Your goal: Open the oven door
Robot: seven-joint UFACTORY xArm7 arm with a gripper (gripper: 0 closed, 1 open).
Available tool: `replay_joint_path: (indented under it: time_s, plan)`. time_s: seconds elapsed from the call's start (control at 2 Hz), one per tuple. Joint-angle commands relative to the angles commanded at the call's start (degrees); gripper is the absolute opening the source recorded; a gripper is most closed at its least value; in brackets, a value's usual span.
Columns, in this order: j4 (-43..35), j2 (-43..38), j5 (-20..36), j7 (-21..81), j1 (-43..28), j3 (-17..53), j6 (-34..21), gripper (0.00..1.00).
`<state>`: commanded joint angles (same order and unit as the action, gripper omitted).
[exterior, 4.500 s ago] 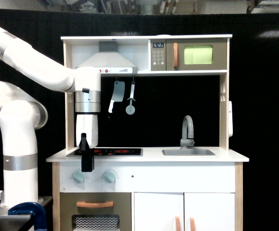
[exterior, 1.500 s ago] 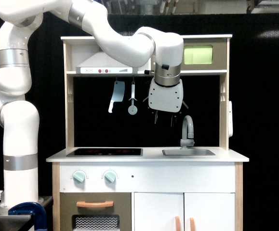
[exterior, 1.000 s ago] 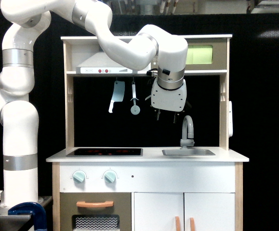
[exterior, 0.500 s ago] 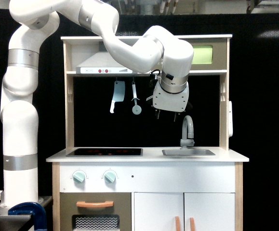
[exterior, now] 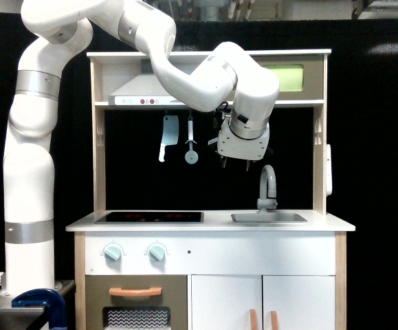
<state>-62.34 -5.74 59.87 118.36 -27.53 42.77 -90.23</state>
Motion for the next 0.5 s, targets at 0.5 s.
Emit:
replay_joint_path:
  time_s: [0.5]
  plan:
    - [-0.6, 0.4, 0.4, -0.4, 1.9, -1.6, -0.9, 1.00]
